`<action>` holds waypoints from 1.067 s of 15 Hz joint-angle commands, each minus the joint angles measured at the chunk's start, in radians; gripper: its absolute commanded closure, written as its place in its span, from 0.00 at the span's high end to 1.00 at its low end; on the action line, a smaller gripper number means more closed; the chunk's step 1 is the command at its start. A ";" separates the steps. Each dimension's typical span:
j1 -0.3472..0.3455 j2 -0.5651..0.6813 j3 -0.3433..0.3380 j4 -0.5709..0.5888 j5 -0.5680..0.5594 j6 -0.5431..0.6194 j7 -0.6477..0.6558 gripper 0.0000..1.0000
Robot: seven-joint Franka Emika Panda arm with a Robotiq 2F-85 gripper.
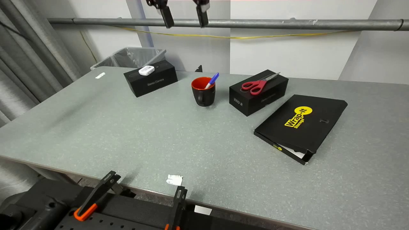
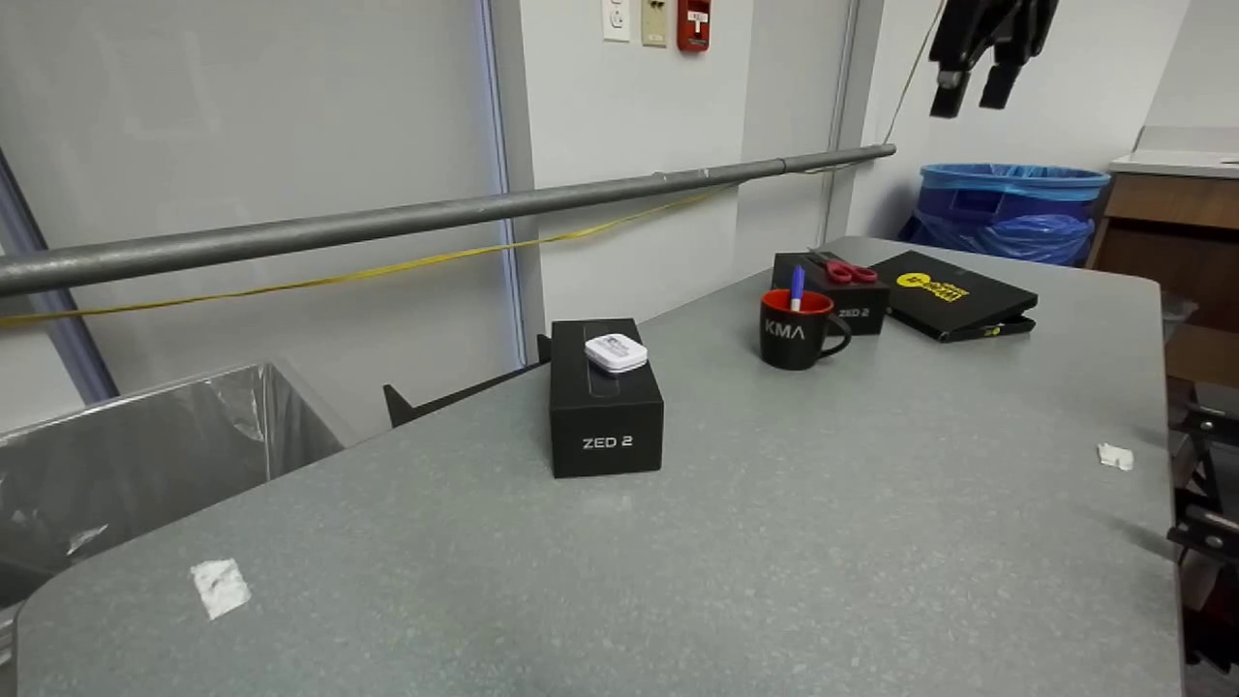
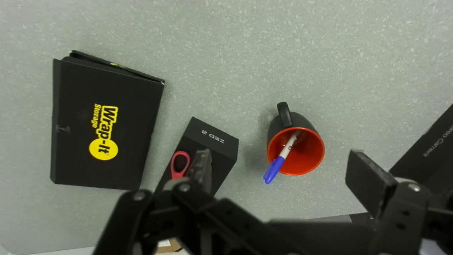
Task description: Take the pen out of the mug and put it on the table
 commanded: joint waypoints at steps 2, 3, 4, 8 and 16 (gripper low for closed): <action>0.010 0.297 0.023 0.117 -0.047 0.195 0.172 1.00; 0.016 0.347 0.018 0.146 -0.058 0.220 0.203 1.00; 0.025 0.388 0.007 0.176 -0.072 0.232 0.233 1.00; 0.059 0.398 -0.031 0.170 -0.023 0.210 0.181 1.00; 0.078 0.483 -0.062 0.214 -0.074 0.258 0.244 1.00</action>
